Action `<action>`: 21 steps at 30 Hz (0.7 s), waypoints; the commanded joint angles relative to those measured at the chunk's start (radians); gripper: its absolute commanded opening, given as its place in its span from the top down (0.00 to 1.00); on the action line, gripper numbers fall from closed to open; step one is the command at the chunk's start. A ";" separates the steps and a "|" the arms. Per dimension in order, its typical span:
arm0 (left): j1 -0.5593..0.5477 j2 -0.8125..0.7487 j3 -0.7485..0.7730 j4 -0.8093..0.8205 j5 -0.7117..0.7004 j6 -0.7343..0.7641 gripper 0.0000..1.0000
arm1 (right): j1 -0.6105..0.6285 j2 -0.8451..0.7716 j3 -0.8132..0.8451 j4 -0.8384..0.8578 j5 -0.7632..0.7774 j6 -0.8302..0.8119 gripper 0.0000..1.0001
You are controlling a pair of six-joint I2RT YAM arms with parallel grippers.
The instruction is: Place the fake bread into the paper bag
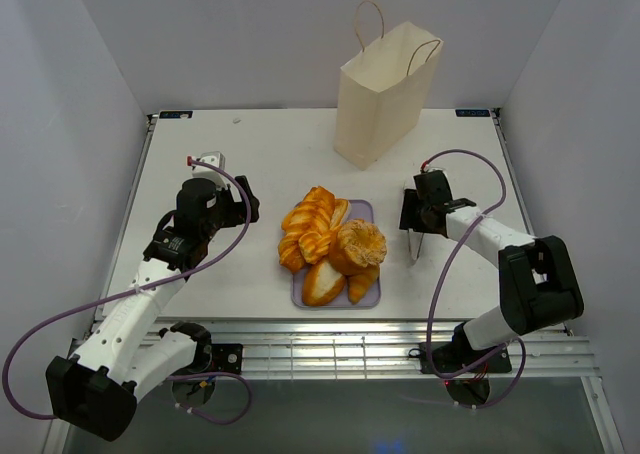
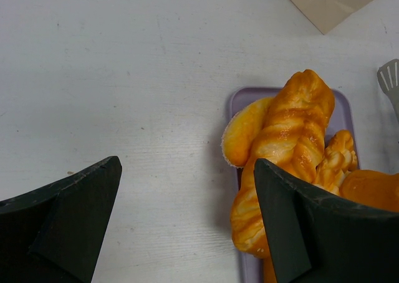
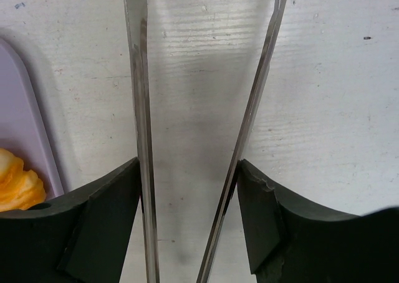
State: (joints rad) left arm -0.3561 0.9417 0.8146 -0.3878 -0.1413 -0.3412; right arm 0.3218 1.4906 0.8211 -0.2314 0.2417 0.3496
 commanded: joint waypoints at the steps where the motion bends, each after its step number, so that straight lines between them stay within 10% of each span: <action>1: -0.006 -0.001 0.028 0.015 0.005 0.004 0.02 | 0.002 -0.038 0.061 -0.039 -0.004 -0.035 0.34; 21: -0.012 0.012 0.026 0.012 -0.001 0.005 0.02 | 0.003 -0.228 0.133 -0.259 -0.076 -0.135 0.35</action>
State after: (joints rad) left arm -0.3630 0.9565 0.8146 -0.3882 -0.1413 -0.3412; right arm 0.3222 1.3102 0.8955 -0.4473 0.1913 0.2523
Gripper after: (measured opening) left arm 0.979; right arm 0.654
